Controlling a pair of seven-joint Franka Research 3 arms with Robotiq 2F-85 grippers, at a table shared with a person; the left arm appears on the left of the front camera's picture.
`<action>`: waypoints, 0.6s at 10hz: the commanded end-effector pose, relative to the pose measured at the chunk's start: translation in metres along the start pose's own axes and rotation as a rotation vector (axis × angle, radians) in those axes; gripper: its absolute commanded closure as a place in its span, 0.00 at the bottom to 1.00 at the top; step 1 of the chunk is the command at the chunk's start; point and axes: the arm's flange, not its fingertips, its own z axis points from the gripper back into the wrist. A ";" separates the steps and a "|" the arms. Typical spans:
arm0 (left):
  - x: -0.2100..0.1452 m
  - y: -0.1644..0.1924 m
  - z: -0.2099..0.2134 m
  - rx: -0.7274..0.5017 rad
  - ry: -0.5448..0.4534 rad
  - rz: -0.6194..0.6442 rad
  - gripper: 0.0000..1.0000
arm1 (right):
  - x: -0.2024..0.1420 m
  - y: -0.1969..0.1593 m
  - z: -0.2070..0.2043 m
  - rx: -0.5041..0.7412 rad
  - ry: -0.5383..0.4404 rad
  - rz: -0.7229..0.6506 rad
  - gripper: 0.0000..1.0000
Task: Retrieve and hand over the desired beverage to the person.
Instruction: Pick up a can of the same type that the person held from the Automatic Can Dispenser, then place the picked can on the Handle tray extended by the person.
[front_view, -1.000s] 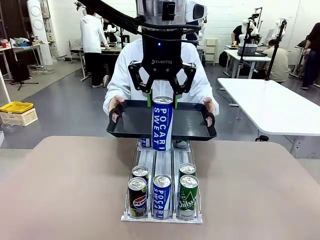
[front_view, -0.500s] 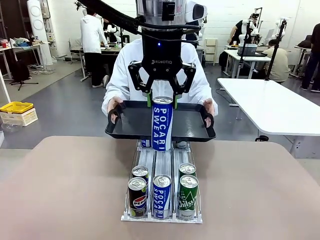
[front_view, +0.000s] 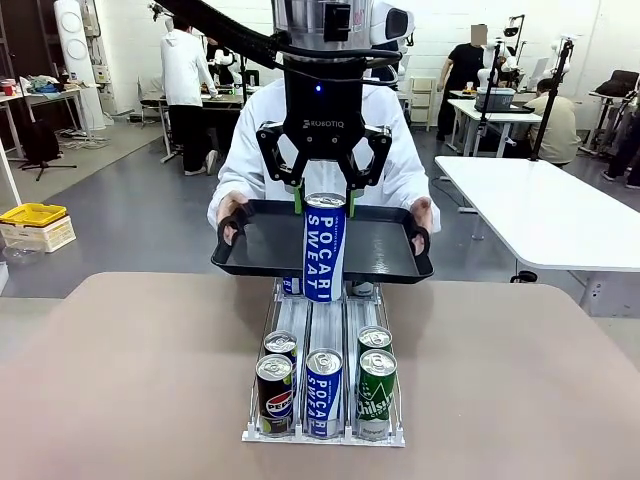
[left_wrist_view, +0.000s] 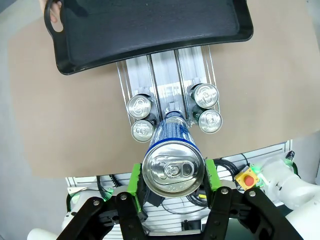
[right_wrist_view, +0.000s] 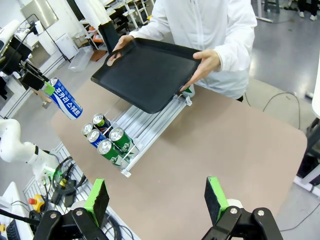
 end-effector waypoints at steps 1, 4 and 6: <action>-0.005 0.004 0.003 -0.007 -0.008 0.007 1.00 | 0.004 -0.001 0.000 0.026 -0.019 0.007 0.00; -0.005 0.004 0.003 -0.007 -0.008 0.007 1.00 | 0.004 -0.001 0.000 0.026 -0.019 0.007 0.00; 0.002 -0.001 0.004 -0.018 0.001 -0.035 0.42 | 0.004 -0.001 0.000 0.026 -0.019 0.007 0.00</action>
